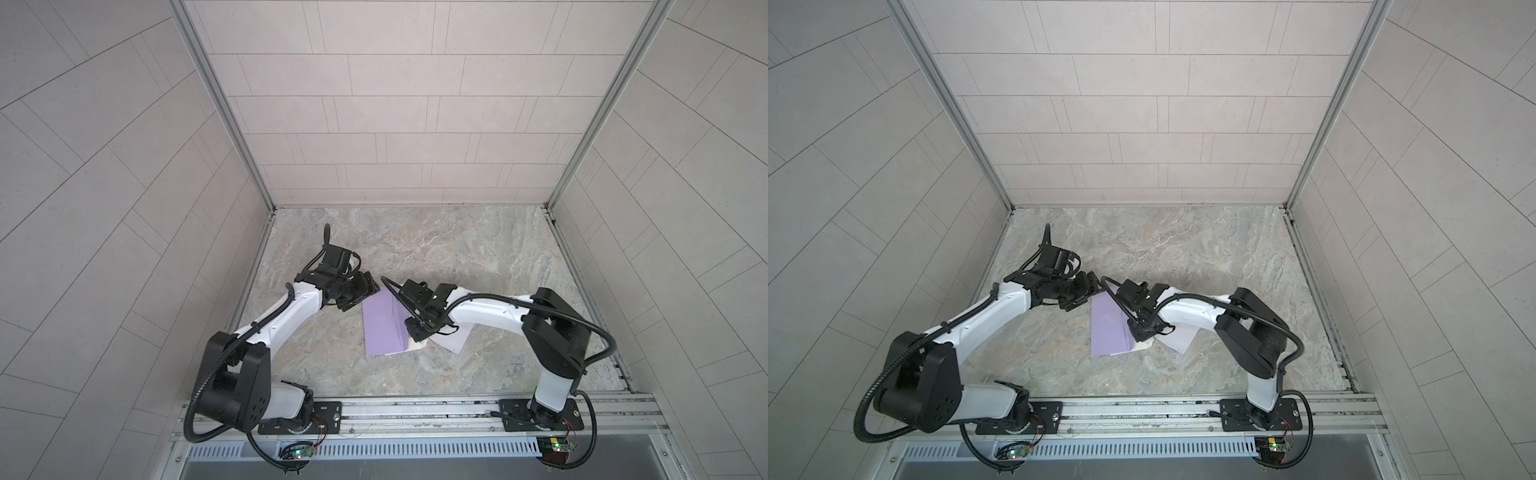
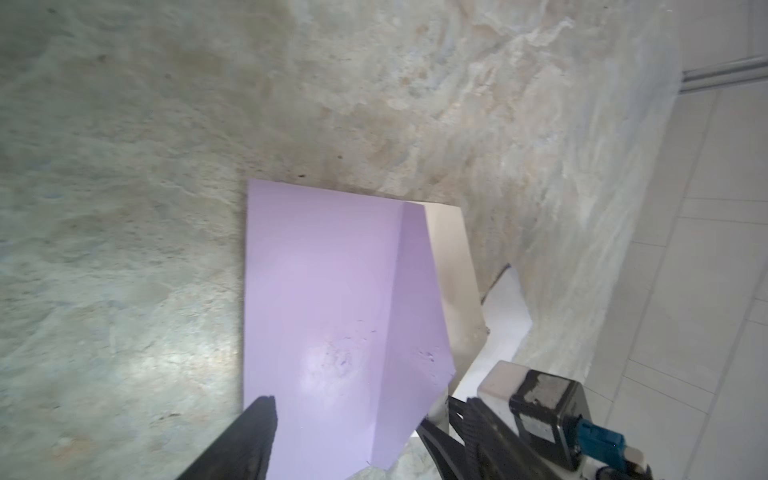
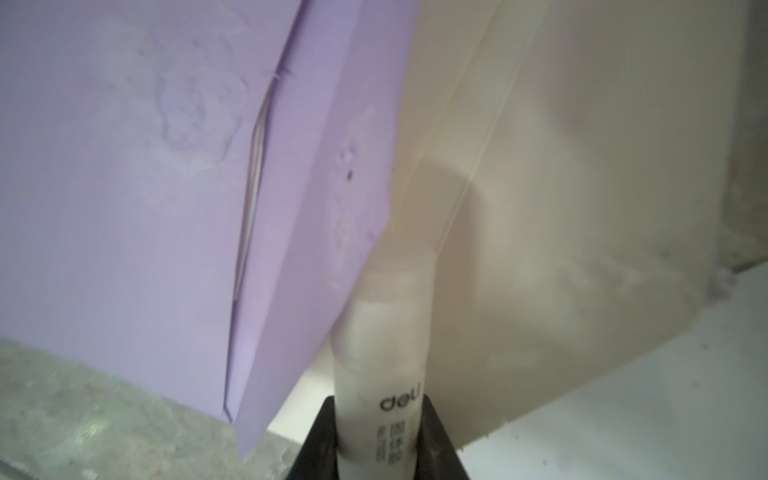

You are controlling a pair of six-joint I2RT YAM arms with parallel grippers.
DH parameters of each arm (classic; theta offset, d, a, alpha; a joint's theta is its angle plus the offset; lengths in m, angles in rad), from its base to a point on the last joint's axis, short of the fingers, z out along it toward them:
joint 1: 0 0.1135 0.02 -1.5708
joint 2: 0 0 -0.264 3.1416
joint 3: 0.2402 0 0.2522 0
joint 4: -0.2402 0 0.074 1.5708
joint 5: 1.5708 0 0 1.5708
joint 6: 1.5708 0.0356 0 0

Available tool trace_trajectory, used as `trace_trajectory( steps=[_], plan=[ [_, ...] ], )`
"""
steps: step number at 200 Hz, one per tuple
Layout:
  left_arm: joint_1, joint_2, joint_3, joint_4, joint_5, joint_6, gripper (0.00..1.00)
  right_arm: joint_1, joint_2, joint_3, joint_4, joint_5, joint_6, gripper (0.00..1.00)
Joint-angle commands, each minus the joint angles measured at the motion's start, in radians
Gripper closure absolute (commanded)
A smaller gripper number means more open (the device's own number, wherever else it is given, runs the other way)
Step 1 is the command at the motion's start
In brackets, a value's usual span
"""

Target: Place the letter into the envelope and seal it

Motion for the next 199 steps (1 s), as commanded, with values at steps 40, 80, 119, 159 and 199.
trace_trajectory(
  steps=[40, 80, 119, 159, 199],
  plan=[
    [-0.104, 0.033, 0.076, 0.155, 0.260, -0.008, 0.18, -0.104, -0.318, -0.149, 0.230, -0.355, -0.071, 0.93],
    [-0.169, 0.094, 0.079, 0.224, 0.321, -0.034, 0.23, -0.132, -0.334, -0.145, 0.227, -0.358, -0.058, 0.94],
    [-0.184, 0.129, 0.063, 0.236, 0.329, -0.040, 0.49, -0.147, -0.335, -0.140, 0.233, -0.340, -0.042, 0.95],
    [-0.189, 0.143, 0.044, 0.283, 0.325, -0.069, 0.82, -0.155, -0.331, -0.131, 0.234, -0.325, -0.035, 0.95],
    [-0.188, 0.139, 0.032, 0.336, 0.299, -0.119, 0.93, -0.182, -0.329, -0.159, 0.253, -0.297, 0.011, 0.95]
  ],
)
